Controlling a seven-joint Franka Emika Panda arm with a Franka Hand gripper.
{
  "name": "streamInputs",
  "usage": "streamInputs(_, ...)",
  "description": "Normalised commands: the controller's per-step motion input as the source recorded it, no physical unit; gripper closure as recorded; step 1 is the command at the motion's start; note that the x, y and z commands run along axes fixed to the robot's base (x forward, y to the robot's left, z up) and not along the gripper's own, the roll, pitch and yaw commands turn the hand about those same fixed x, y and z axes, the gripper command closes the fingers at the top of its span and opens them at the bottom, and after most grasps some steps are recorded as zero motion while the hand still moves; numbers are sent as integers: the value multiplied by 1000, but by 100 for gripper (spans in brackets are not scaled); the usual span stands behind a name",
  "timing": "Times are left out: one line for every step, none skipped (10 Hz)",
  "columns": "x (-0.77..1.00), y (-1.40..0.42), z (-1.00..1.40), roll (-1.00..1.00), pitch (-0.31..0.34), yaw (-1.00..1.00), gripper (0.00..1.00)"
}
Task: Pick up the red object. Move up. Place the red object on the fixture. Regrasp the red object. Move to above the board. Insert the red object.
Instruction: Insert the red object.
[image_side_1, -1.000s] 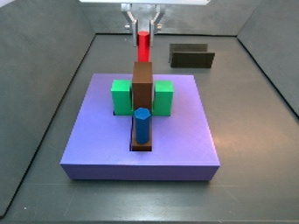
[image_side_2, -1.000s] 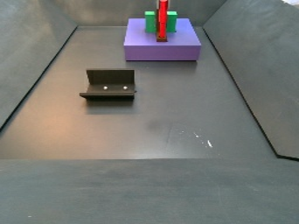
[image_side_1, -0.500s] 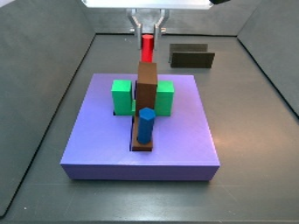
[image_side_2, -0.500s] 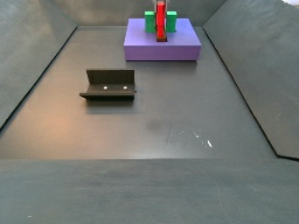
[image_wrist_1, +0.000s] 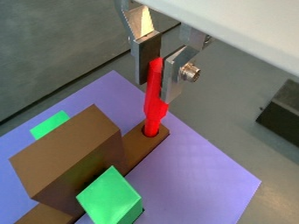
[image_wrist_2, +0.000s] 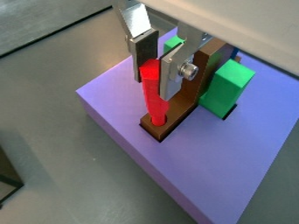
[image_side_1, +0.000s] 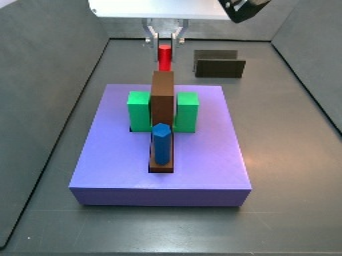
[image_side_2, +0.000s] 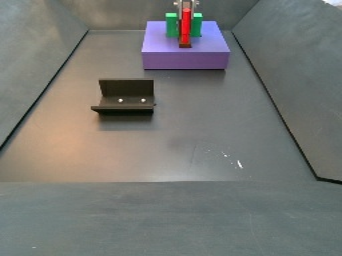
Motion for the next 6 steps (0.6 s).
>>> streamInputs(0, 0, 0, 487, 44, 0, 100)
streamInputs(0, -9, -29, 480, 34, 0, 100)
streamInputs(0, -77, -120, 371, 7, 0, 100)
streamInputs(-66, -151, -109, 359, 0, 34, 100)
streamInputs(-54, -246, -57, 300, 0, 94, 100)
streamInputs(0, -231, -89, 151, 0, 49, 100)
